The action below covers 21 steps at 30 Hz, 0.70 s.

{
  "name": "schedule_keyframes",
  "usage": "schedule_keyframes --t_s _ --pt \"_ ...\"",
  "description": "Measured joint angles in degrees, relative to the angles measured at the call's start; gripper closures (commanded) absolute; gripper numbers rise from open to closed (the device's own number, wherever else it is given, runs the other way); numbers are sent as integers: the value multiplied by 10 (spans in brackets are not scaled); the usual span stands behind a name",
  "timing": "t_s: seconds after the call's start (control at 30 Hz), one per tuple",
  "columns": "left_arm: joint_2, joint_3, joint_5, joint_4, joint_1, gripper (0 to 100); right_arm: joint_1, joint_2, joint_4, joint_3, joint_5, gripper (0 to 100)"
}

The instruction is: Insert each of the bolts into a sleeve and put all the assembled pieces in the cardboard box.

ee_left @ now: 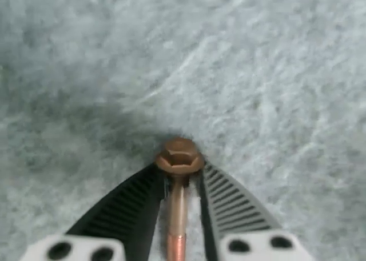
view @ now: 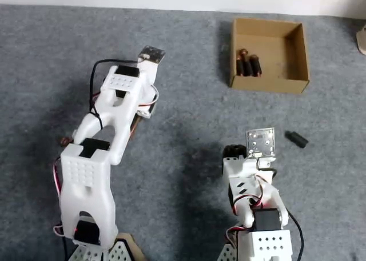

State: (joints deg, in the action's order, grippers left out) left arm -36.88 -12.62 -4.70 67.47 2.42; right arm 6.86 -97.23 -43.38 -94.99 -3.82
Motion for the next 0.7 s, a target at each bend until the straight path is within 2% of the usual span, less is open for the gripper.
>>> schedule_keyframes --t_s 0.1,0.23,0.47,0.57,0.7 --pt "0 -3 33 -1 12 994 1 0 0 0 0 993" --pt "26 -3 164 11 23 995 27 0 0 0 0 993" --pt "173 31 241 27 52 995 91 0 23 0 -2 993" --pt "244 91 269 -11 64 995 114 0 54 0 -8 993" --pt "325 203 279 -119 61 995 150 0 105 0 -57 993"
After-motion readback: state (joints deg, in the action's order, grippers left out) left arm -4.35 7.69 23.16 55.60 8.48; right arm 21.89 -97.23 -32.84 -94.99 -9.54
